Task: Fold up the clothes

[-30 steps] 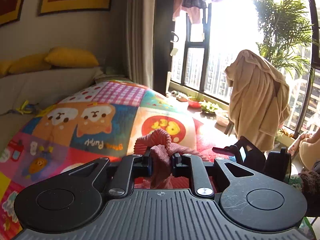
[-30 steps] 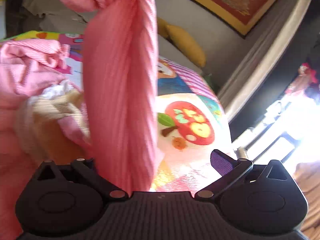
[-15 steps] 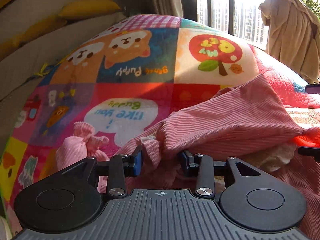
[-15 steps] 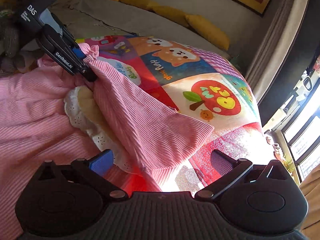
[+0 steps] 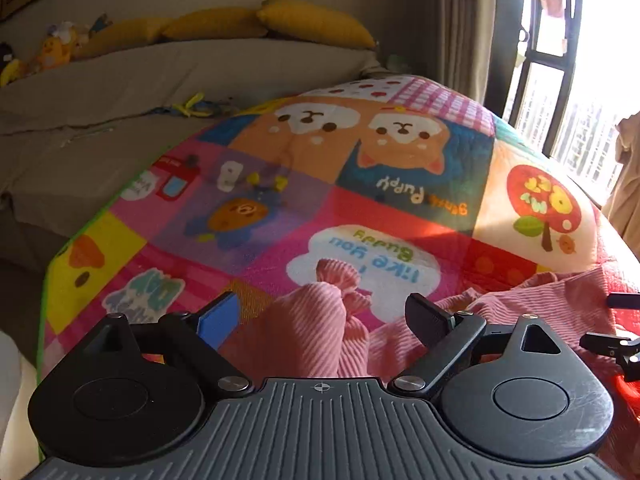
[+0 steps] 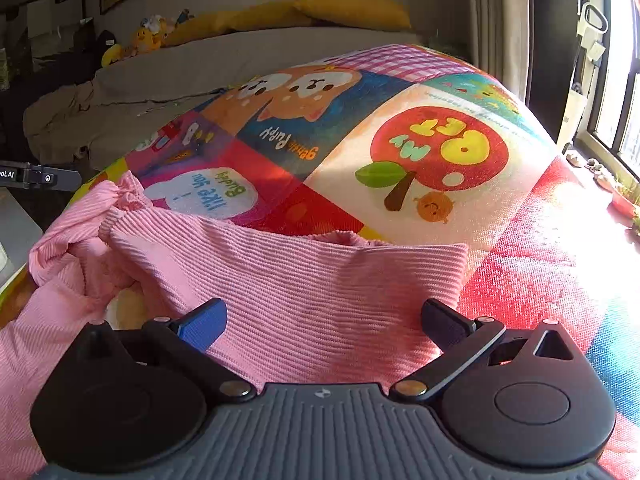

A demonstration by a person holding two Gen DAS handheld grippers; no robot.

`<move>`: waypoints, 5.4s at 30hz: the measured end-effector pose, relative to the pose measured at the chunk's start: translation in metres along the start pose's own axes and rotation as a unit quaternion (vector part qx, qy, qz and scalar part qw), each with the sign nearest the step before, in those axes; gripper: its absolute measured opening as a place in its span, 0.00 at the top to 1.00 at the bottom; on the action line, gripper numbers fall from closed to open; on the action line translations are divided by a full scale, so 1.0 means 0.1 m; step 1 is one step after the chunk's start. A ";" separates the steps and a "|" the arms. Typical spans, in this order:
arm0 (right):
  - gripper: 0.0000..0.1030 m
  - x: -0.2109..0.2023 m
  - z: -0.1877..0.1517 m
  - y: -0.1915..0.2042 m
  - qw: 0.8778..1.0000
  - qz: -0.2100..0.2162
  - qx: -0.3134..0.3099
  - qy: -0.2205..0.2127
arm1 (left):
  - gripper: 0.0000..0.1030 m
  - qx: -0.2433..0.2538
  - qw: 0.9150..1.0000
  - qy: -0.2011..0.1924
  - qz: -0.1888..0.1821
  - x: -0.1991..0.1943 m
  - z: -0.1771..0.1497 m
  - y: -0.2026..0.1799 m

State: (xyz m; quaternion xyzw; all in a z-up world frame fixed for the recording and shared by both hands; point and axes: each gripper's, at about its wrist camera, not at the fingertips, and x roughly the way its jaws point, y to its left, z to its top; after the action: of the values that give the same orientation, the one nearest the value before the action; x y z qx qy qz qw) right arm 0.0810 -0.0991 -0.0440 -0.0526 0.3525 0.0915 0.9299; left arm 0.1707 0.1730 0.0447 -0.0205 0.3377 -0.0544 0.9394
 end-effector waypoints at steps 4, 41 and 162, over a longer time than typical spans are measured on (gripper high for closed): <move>0.00 -0.07 -0.13 0.06 1.000 -0.010 -0.018 -0.003 | 0.10 0.002 0.999 0.033 0.026 0.31 -0.16 -0.01; 0.50 -0.43 -0.02 0.02 0.988 0.154 0.013 -0.023 | 0.08 0.156 0.969 -0.017 -0.188 -0.30 -0.40 -1.06; 0.80 0.17 0.18 -0.32 0.980 0.170 0.100 0.001 | 0.03 0.109 0.989 0.038 -0.088 0.08 -0.38 -0.65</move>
State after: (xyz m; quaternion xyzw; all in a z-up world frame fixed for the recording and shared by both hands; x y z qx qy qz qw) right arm 0.1120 -0.1254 -0.0404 0.1011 0.3648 0.2126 0.9009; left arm 0.1475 0.1077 0.0152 0.0542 0.3618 -0.1745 0.9142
